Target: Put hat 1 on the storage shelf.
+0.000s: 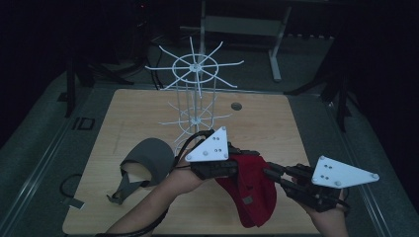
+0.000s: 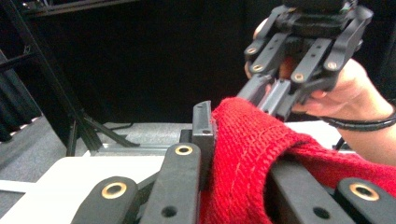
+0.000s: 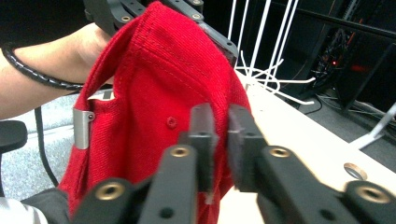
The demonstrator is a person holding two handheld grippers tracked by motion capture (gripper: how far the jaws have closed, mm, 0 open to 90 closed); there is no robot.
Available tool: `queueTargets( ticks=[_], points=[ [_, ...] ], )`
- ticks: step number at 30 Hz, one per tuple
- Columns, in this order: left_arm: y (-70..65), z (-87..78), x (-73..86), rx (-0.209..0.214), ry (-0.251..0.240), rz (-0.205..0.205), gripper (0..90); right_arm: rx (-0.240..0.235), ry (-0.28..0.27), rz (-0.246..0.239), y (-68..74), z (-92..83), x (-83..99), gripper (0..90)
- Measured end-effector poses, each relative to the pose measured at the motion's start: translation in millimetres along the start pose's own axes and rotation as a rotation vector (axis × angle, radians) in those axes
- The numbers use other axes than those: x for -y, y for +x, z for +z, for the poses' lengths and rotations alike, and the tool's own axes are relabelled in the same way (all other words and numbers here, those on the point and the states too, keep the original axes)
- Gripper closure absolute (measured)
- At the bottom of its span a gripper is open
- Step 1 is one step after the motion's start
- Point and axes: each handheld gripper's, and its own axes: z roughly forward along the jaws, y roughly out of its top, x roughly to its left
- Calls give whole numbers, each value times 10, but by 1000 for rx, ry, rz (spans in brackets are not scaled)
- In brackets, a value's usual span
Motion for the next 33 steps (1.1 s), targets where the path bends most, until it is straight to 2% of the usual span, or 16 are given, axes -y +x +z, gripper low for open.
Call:
queueTargets(
  ticks=[2,6,11,15,17,20,22,25,27,29,33],
  points=[
    [14,6,5,4,0,-3,845,0,3,2,5,-12,-6,880],
    [38,18,24,14,4,-9,842,10,-2,9,4,-35,-12,887],
    [14,26,22,22,-2,5,828,10,-35,27,-9,-98,-20,889],
    [24,-17,22,4,-6,-13,723,37,-70,41,-22,-174,-34,890],
    [30,-52,33,-27,-2,-23,634,54,-87,50,-44,-225,-43,889],
    [14,-79,44,-56,10,-17,563,60,-96,64,-77,-259,-57,889],
    [10,-103,55,-74,17,-11,542,68,-98,64,-83,-256,-66,890],
    [21,-156,86,-83,3,-39,513,76,-96,66,-94,-252,-73,890],
    [13,-195,98,-96,8,-39,492,82,-97,74,-106,-250,-71,890],
    [4,-248,117,-129,3,-42,486,91,-100,78,-114,-254,-68,890],
    [29,-371,178,-196,-14,-88,501,93,-124,91,-130,-302,-80,890]
  ],
)
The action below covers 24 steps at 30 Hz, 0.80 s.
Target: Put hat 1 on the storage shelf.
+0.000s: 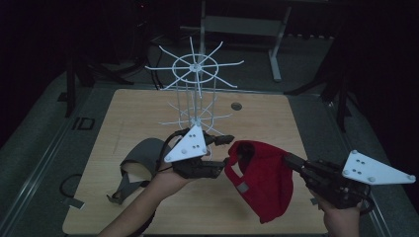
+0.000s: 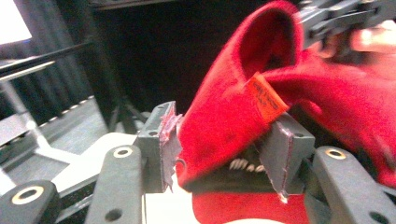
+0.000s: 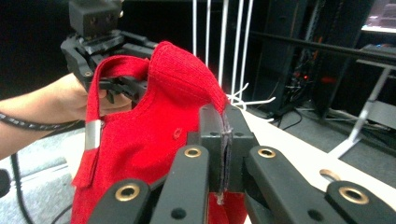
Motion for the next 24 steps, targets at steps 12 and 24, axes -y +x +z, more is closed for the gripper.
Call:
queueTargets(
  ticks=[12,24],
  points=[
    [-7,-222,238,-133,-3,-47,510,108,-49,18,-157,-38,-190,889],
    [-132,-310,634,-141,56,-82,512,208,-110,52,-411,49,-489,889]
  ],
)
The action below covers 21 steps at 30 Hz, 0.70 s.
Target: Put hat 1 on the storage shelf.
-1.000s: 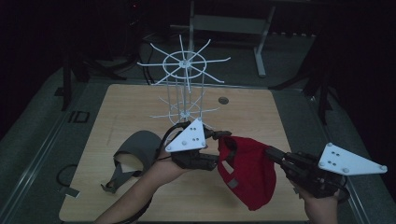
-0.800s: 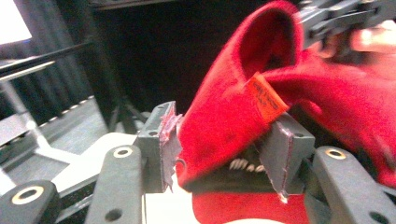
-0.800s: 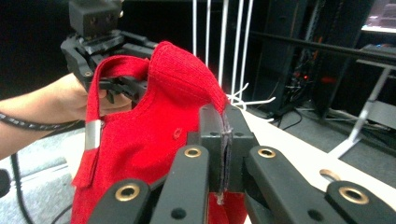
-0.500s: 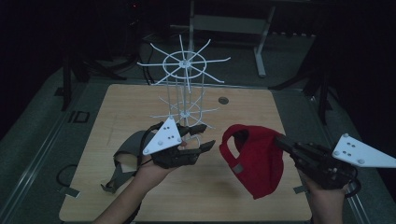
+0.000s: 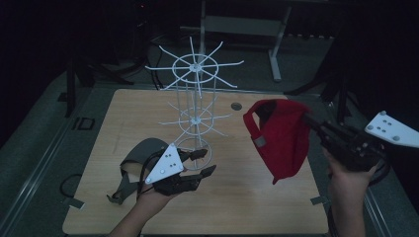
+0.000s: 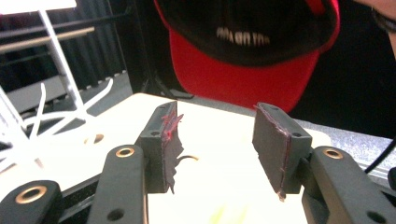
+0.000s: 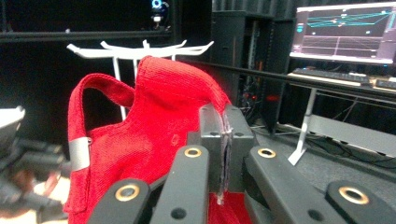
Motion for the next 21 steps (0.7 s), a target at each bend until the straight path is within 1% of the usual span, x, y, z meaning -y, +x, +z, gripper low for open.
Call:
queueTargets(
  ticks=[2,4,6,8,10,11,12,14,16,19,21],
  points=[
    [1,-15,69,-5,8,-12,513,12,-11,7,-16,38,-49,889],
    [2,-32,131,-3,7,-26,512,23,-16,1,-18,81,-104,889],
    [4,-45,184,-9,12,-34,512,43,-22,-4,-18,130,-159,889],
    [10,-59,231,-10,14,-45,512,56,-28,0,-21,182,-211,889],
    [12,-64,247,-11,15,-47,512,65,-27,-5,-20,210,-236,889],
    [21,-81,291,-14,15,-60,512,66,-29,-5,-23,231,-253,889],
    [26,-88,303,-17,18,-60,512,79,-30,4,-26,302,-300,889],
    [32,-100,322,-20,17,-64,512,102,-31,12,-20,361,-314,889],
    [39,-108,335,-27,18,-65,513,117,-16,7,-9,427,-321,889],
    [51,-119,350,-30,17,-71,512,108,0,12,-1,517,-313,889],
    [54,-126,362,-30,17,-73,513,102,10,3,20,557,-304,888]
  ],
)
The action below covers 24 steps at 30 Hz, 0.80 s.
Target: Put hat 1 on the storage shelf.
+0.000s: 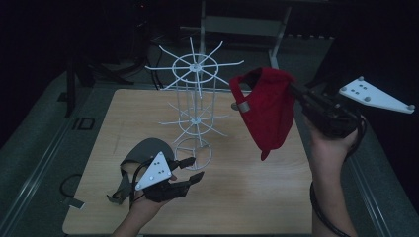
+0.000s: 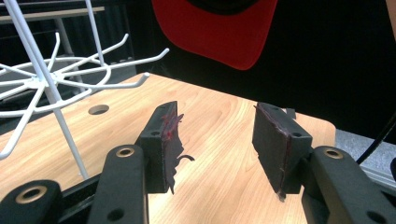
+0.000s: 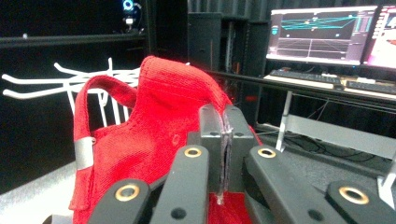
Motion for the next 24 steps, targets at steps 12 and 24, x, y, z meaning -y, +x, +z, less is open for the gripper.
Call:
queueTargets(
  ticks=[12,24],
  points=[
    [-17,-9,54,-7,3,-5,512,-23,50,-31,83,93,254,888],
    [1,-63,100,-24,8,-14,512,-100,90,-38,145,65,535,882]
  ],
)
